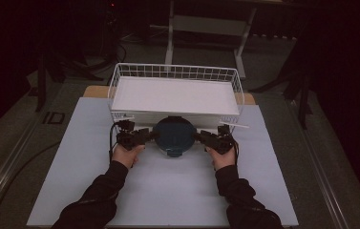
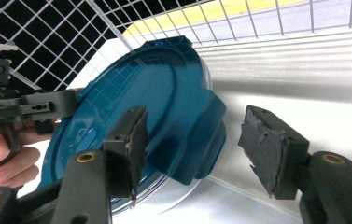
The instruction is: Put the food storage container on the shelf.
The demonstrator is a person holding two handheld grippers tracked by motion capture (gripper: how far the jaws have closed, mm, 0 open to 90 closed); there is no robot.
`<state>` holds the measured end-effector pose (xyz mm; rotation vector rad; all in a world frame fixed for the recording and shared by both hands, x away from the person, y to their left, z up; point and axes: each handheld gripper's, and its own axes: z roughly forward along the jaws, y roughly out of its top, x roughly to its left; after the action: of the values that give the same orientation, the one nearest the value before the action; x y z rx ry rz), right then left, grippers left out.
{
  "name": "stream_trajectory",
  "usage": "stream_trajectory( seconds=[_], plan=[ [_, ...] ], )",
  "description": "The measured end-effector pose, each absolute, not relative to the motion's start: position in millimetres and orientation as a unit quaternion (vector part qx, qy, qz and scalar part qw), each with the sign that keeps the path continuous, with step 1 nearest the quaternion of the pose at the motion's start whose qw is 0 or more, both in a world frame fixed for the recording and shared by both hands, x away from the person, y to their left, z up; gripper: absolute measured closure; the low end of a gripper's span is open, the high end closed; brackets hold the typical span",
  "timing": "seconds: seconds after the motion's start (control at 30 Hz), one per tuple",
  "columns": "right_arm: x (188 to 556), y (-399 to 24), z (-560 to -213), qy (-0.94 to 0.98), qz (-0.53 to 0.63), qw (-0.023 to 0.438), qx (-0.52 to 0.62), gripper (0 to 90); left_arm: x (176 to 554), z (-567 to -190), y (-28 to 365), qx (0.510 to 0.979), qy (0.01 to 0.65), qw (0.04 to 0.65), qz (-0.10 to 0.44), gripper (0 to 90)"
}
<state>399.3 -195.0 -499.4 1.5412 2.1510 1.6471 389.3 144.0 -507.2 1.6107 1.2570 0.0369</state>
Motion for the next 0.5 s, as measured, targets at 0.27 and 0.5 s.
stream_trajectory(
  seconds=[0.27, 0.5],
  plan=[
    [387.4, -200.2, -490.4, 0.696, 0.525, 0.025, 0.489, 35.6, 381.2, -507.7, 143.4, 0.666, 0.542, 0.512, 0.03, 31.3],
    [360.7, -194.2, -482.3, 0.706, 0.536, 0.004, 0.463, 37.9, 361.7, -496.2, 149.1, 0.667, 0.532, 0.519, 0.054, 24.1]
  ],
)
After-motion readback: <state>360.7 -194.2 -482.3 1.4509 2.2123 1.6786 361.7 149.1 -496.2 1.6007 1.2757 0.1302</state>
